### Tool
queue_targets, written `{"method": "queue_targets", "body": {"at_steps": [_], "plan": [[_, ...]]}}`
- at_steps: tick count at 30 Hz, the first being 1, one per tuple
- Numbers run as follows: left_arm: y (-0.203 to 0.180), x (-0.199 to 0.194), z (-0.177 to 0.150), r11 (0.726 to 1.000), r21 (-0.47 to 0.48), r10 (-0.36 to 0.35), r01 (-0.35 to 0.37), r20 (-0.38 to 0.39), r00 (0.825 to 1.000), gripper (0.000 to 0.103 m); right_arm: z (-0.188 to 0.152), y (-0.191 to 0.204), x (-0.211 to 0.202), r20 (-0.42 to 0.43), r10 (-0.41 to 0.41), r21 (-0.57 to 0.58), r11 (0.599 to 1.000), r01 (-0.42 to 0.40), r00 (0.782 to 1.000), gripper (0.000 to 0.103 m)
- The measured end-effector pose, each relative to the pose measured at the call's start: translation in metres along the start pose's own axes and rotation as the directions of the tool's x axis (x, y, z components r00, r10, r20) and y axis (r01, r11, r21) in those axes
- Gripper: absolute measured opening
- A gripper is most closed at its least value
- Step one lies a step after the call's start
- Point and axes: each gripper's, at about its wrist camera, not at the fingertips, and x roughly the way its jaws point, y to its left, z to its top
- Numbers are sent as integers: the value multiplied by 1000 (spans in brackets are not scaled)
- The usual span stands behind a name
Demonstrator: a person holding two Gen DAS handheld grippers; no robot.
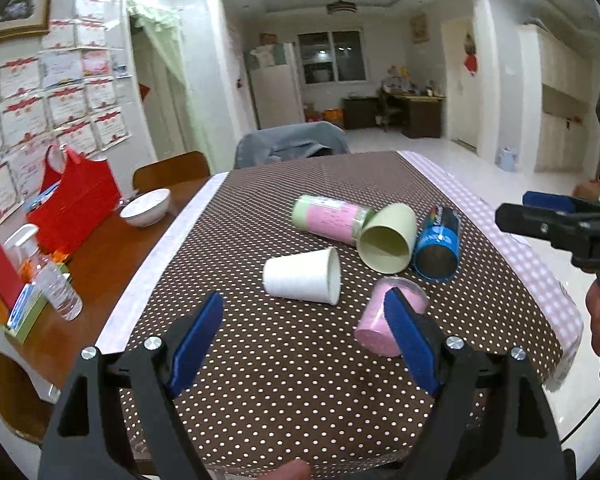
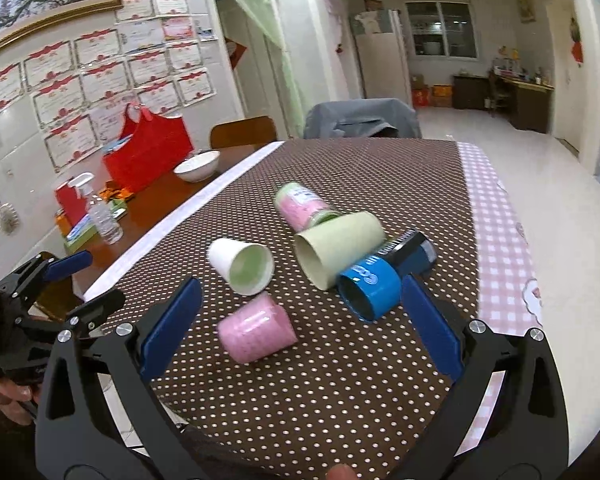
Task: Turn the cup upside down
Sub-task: 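Withdraw the left tool and bring the right tool to the pink cup, then close the right tool around the pink cup's body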
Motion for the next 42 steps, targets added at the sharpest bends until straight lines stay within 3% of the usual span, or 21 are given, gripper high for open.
{"method": "queue_targets", "body": {"at_steps": [11, 21, 25, 35, 40, 42], "plan": [[17, -18, 2, 996, -66, 61, -58, 39, 997, 81, 11, 26, -7, 56, 121, -110, 987, -114, 991, 97], [21, -29, 4, 993, -86, 89, -84, 63, 994, 81, 16, 39, 5, 18, 267, -241, 936, -255, 964, 97], [24, -29, 4, 992, -93, 95, -89, 62, 994, 81, 15, 47, 13, -24, 253, -329, 912, -247, 967, 97], [28, -16, -2, 990, -99, 105, -102, 27, 994, 81, 10, 55, 49, -255, 250, -532, 770, -352, 934, 97], [31, -7, -5, 989, -96, 112, -111, 3, 994, 81, 3, 62, 73, -377, 191, -654, 638, -407, 906, 97], [34, -4, -6, 988, -101, 117, -117, -7, 993, 81, -5, 68, 84, -437, 154, -702, 557, -443, 886, 97]]}}
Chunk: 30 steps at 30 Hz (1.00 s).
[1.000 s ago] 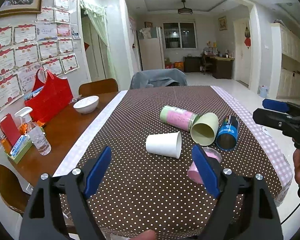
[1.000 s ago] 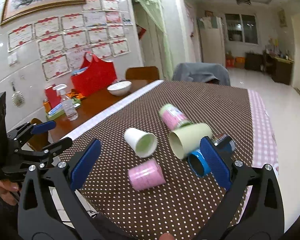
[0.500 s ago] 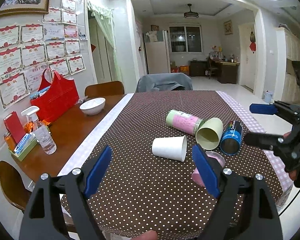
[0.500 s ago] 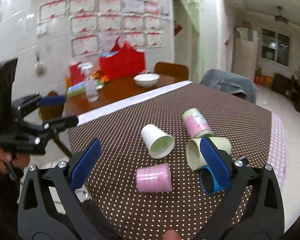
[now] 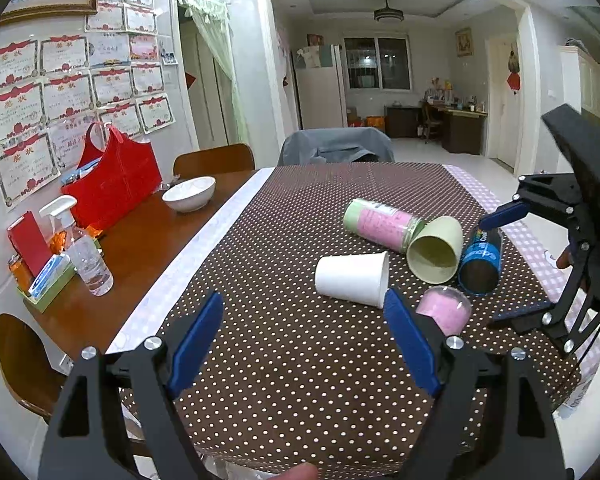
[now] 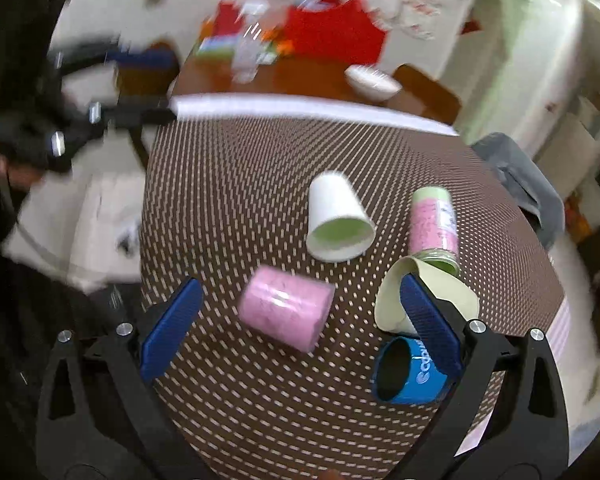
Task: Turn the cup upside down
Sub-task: 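Close the right tool around the pink cup's body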
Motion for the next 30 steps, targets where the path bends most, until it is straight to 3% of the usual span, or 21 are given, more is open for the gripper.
{"method": "queue_targets", "body": {"at_steps": [7, 13, 22, 30], "plan": [[5, 11, -4, 1000, -9, 9, -9, -26, 1000, 81, 6, 16, 34, -170, 56, -229, 969, -94, 984, 97], [8, 23, -9, 1000, -21, 8, -10, -52, 999, 81, 14, 20, 56, -263, 36, -364, 922, -134, 964, 93], [9, 37, -16, 1000, -29, -9, 7, -81, 997, 81, 11, 39, 96, -455, -42, -539, 808, -238, 889, 82], [18, 42, -21, 998, -56, -17, 12, -94, 995, 81, 9, 53, 113, -506, -115, -615, 744, -263, 855, 81]]}}
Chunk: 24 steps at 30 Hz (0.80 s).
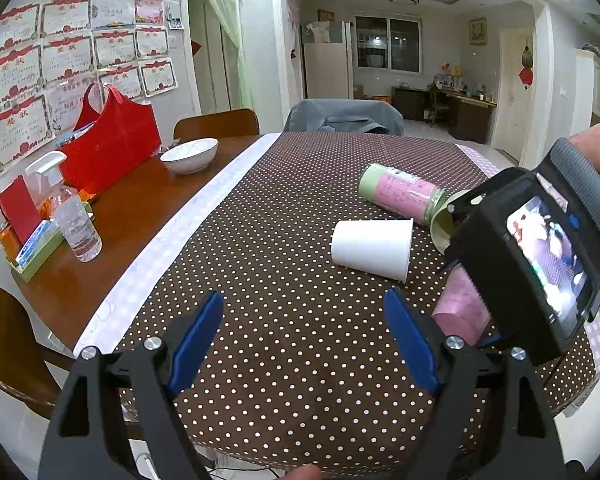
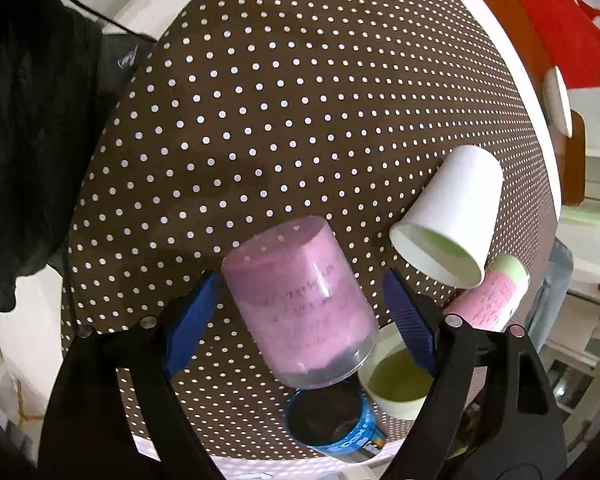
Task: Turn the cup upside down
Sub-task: 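Close the right tool around the pink cup's body, then lift the pink cup with the right tool and turn it rim-down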
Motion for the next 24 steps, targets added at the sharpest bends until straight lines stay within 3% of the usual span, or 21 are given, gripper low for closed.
{"method": "queue_targets", "body": {"at_steps": [9, 19, 24], "plan": [[1, 0, -2, 1000, -4, -9, 9, 2, 1000, 81, 4, -10, 18, -54, 26, -4, 1000, -26, 998, 68], [-2, -5, -2, 1000, -11, -17, 17, 12, 1000, 81, -18, -45, 1, 78, 83, 213, 972, -98, 993, 66], [-9, -12, 0, 999, -2, -39, 39, 25, 999, 81, -37, -50, -19, 202, 66, 357, 924, -136, 977, 66]]}}
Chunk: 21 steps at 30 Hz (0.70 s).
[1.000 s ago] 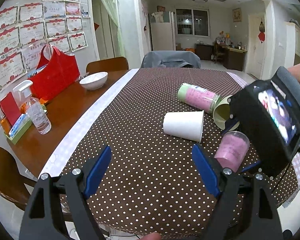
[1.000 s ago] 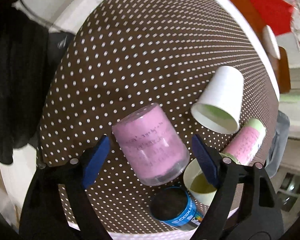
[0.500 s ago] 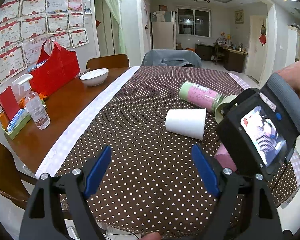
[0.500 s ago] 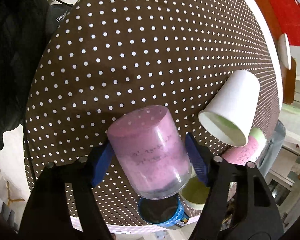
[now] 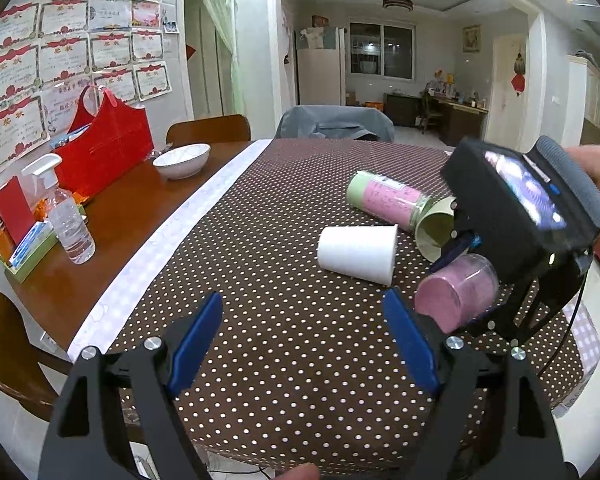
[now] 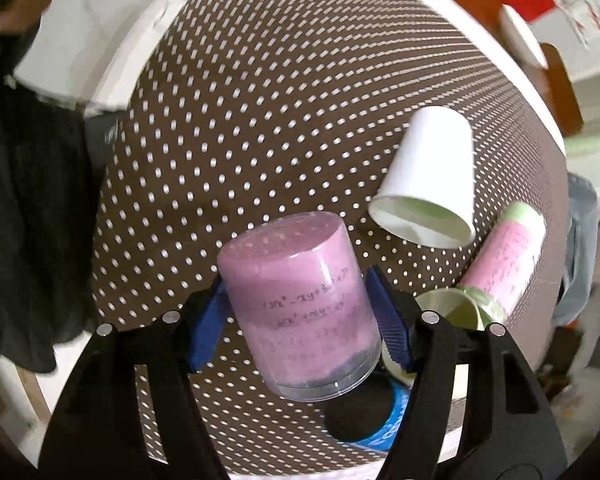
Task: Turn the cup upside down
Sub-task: 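Lift the pink cup with the right tool and turn it rim-down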
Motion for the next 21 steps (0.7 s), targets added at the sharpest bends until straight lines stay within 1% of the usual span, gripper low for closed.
{"method": "queue_targets", "body": {"at_steps": [4, 6, 9, 12, 13, 16, 18, 20, 21], "plan": [[-6, -6, 2, 1000, 6, -15, 15, 11, 1000, 81, -12, -3, -22, 91, -7, 113, 994, -3, 996, 66], [-8, -10, 3, 1000, 8, -22, 22, 20, 1000, 81, -22, -1, -34, 146, -13, 187, 982, -15, 989, 66], [-12, -15, 5, 999, 13, -34, 33, 34, 999, 81, -36, -3, -49, 236, -32, 303, 952, -42, 971, 66], [-16, -21, 7, 999, 19, -44, 43, 46, 998, 81, -54, -2, -61, 330, -57, 420, 903, -92, 942, 66], [-16, -22, 7, 999, 20, -46, 45, 50, 998, 81, -55, 7, -64, 349, -69, 445, 890, -100, 935, 66], [-18, -27, 8, 998, 23, -54, 53, 61, 997, 81, -72, 3, -71, 442, -137, 589, 790, -172, 886, 66], [-20, -30, 9, 998, 24, -58, 57, 67, 996, 81, -80, 4, -76, 488, -171, 641, 735, -219, 856, 66], [-22, -33, 10, 998, 28, -61, 60, 71, 996, 81, -90, 7, -80, 533, -213, 684, 678, -269, 819, 66], [-23, -34, 10, 998, 31, -62, 60, 73, 995, 81, -94, 8, -82, 543, -238, 703, 653, -281, 805, 66]]}}
